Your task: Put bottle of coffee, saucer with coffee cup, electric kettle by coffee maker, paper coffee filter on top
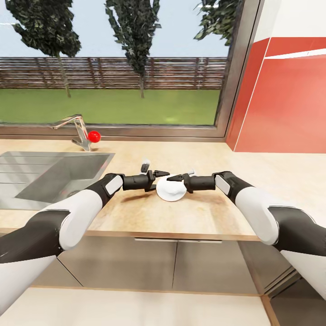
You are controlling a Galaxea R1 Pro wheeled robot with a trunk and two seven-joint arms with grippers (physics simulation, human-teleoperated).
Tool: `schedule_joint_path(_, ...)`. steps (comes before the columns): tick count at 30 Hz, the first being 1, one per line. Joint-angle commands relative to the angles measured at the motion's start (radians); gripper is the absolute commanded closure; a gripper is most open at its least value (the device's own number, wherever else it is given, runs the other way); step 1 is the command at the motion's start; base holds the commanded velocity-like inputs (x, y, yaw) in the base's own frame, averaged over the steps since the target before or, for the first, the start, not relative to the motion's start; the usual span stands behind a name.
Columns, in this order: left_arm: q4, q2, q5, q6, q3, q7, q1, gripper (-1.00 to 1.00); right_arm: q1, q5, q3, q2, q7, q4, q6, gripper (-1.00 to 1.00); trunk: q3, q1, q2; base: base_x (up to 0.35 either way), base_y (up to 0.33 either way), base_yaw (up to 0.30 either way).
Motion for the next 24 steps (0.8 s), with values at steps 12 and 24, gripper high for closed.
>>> schedule_joint_path(12, 0.0, 0.001, 0.0, 0.006, 0.003, -0.002, -0.001, -1.0, 0.0, 0.007, 0.018, 0.0, -0.003, 0.001, -0.042, 1.0, -0.001, 0.0, 0.0, 0.0, 0.0, 0.0)
schedule_joint_path(24, -0.001, 0.026, 0.001, 0.005, 0.003, -0.005, -0.001, -1.0, 0.0, 0.007, 0.018, 0.0, -0.003, 0.001, -0.046, 1.0, -0.001, 0.0, 0.0, 0.0, 0.0, 0.0)
